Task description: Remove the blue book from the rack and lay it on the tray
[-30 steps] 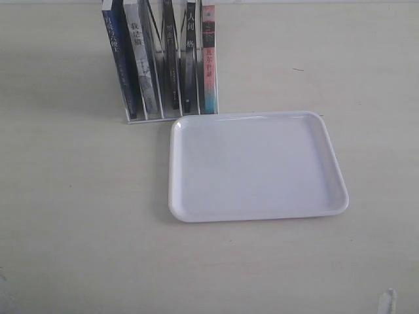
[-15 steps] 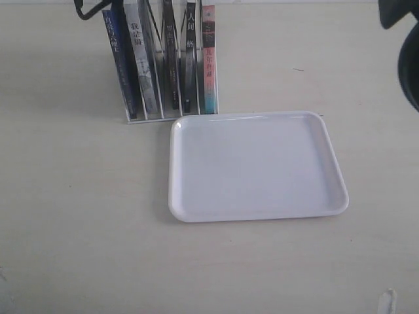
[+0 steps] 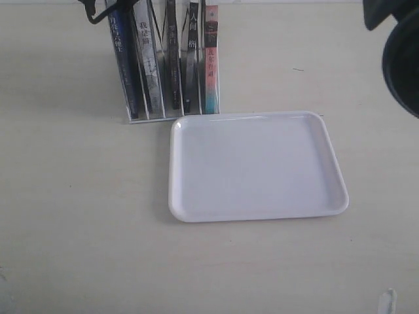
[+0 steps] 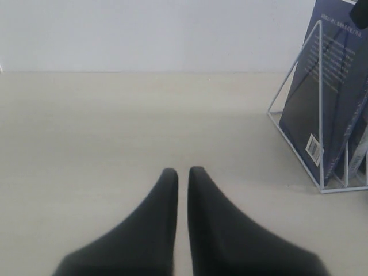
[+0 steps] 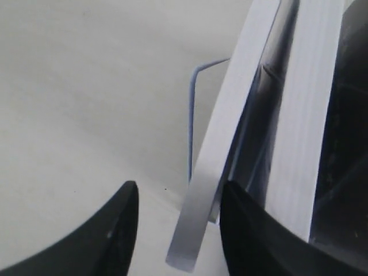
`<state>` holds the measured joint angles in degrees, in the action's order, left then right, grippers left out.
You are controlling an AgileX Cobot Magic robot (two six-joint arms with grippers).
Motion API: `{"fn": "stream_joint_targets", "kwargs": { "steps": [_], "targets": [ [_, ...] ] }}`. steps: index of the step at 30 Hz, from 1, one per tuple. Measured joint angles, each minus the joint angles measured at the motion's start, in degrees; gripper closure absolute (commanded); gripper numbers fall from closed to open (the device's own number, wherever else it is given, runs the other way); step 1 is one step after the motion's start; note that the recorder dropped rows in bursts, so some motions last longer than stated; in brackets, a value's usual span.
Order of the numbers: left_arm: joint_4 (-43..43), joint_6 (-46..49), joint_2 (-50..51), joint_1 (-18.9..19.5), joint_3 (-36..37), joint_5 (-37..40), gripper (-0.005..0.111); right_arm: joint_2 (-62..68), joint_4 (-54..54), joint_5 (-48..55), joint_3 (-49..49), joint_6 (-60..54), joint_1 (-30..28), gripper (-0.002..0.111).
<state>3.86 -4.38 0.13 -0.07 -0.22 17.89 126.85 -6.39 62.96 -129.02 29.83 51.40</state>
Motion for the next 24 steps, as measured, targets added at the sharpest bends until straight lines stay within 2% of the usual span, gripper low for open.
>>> {"fn": "stream_joint_targets", "kwargs": {
  "steps": [9,12,19,24],
  "targets": [
    [0.0,0.0,0.0,0.0,0.0,0.0,0.101,1.4,0.2,-1.1,0.0,0.4,-0.1,0.064],
    [0.0,0.0,0.0,0.0,0.0,0.0,0.101,1.8,0.3,-1.1,0.0,0.4,-0.1,0.070],
    [0.0,0.0,0.0,0.0,0.0,0.0,0.101,1.8,0.2,-1.5,0.0,0.9,-0.5,0.097],
    [0.0,0.0,0.0,0.0,0.0,0.0,0.101,1.8,-0.6,-0.9,0.0,0.9,-0.7,0.100]
  ]
}}
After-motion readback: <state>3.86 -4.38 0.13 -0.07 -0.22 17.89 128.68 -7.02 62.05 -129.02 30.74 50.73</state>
